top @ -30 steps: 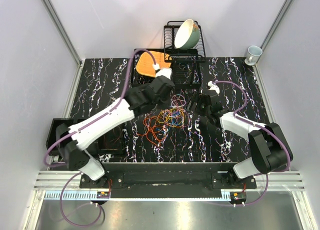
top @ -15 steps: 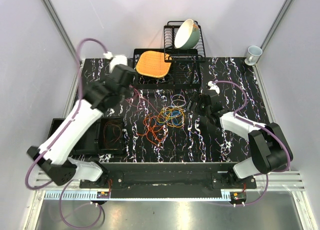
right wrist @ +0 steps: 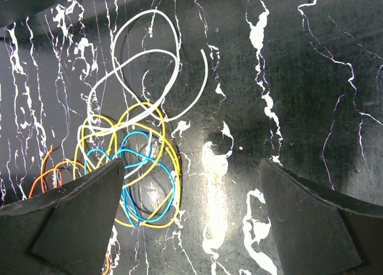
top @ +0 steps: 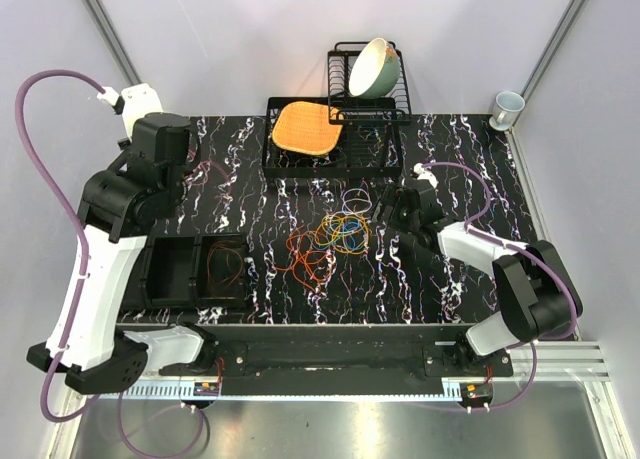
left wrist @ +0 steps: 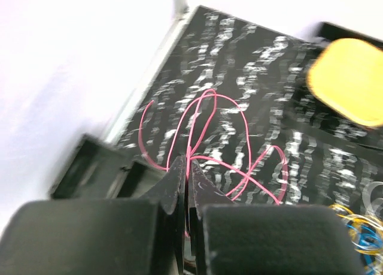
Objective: Untangle the cables
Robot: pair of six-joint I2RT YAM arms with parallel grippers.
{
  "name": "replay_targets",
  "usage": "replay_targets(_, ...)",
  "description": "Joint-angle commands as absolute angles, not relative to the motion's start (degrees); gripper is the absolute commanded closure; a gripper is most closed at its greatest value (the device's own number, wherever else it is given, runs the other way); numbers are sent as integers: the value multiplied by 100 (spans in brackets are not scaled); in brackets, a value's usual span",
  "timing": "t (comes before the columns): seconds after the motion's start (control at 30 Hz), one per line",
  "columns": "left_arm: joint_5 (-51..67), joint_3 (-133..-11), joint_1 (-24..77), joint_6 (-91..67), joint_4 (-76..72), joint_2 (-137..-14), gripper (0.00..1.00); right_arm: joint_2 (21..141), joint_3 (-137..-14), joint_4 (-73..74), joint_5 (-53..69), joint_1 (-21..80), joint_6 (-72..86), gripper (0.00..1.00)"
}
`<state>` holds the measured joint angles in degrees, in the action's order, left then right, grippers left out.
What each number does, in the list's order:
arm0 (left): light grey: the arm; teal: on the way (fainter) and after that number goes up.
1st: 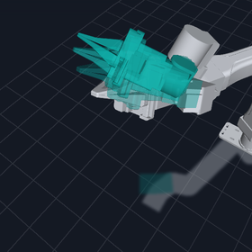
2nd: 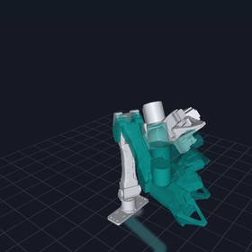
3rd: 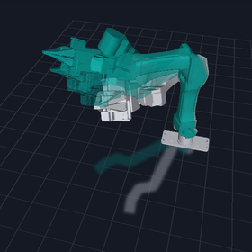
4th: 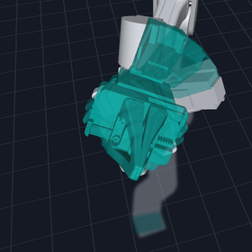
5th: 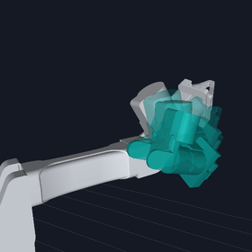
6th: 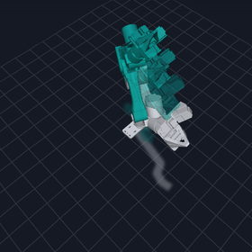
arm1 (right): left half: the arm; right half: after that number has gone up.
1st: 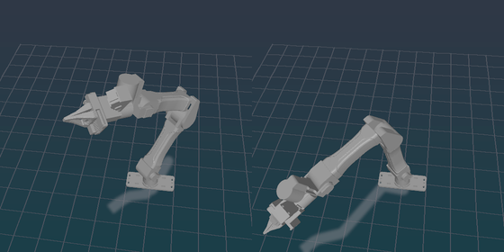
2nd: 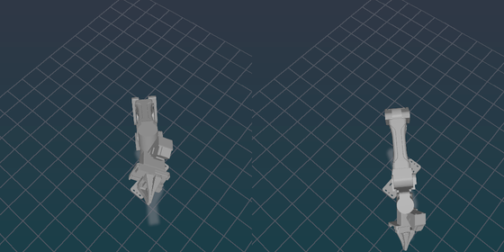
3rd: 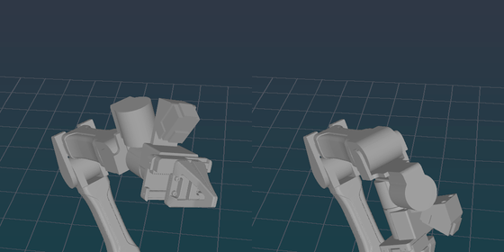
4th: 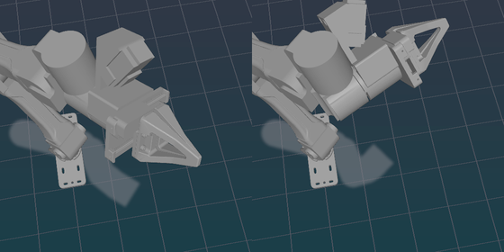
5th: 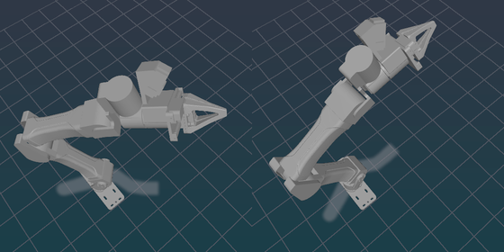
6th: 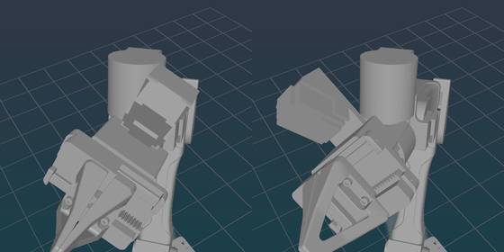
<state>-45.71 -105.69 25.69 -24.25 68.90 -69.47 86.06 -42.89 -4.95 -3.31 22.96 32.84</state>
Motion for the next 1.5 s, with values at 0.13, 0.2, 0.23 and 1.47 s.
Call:
replay_targets(0.13, -5230, -9774, 1900, -2803, 7198, -6540, 100, 8640, -4535, -721, -211, 2250, 3296, 0)
replay_targets(0.2, -5195, -9503, 1741, -2865, 7172, -6355, 100, 8657, -4544, -712, -193, 2241, 3296, 0)
replay_targets(0.23, -5168, -9414, 1601, -2883, 7128, -6294, 100, 8666, -4544, -721, -185, 2250, 3287, 0)
replay_targets(1.47, -4967, -6531, 53, -3789, 6628, -5616, 100, 8947, -4632, -747, -26, 2250, 3357, 0)
